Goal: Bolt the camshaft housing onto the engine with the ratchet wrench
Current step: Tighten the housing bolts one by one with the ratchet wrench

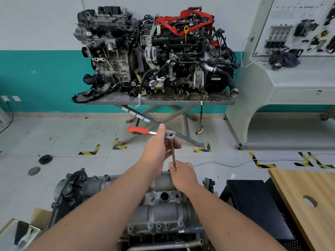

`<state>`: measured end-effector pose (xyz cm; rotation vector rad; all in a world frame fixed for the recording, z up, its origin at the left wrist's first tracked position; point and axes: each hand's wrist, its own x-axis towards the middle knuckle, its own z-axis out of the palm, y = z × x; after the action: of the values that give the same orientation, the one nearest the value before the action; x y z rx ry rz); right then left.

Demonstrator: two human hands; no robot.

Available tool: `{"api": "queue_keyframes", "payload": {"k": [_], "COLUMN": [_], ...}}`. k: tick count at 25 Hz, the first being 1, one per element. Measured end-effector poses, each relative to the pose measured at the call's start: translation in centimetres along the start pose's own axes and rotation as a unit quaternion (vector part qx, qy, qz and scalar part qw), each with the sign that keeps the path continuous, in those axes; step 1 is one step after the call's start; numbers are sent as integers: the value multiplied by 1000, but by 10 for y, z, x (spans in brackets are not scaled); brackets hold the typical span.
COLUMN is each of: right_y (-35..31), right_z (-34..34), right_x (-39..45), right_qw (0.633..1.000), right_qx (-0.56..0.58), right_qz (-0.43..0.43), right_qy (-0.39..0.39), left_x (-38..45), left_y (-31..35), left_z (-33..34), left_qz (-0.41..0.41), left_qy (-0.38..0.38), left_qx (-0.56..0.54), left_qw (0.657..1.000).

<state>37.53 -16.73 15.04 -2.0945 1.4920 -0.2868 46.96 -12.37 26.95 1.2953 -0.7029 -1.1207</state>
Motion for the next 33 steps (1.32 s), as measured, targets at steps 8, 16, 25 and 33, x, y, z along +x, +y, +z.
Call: {"api": "queue_keyframes", "payload": {"k": [8, 16, 25, 33], "right_y": [-1, -3, -1, 0], "right_z": [-1, -4, 2, 1], "right_x": [-1, -4, -3, -1], "right_qw": [1000, 1000, 997, 1000], "right_qx": [5, 6, 79, 8], "right_qz": [-3, 0, 5, -8], "right_qy": [-8, -12, -11, -2], "left_x": [9, 4, -10, -20], "left_y": [46, 36, -23, -29], "left_z": [2, 5, -2, 13], "left_qz": [-1, 324, 415, 127], "left_qy": [-85, -67, 10, 46], "left_qx": [341, 743, 428, -64], "left_qw": [936, 581, 803, 989]}}
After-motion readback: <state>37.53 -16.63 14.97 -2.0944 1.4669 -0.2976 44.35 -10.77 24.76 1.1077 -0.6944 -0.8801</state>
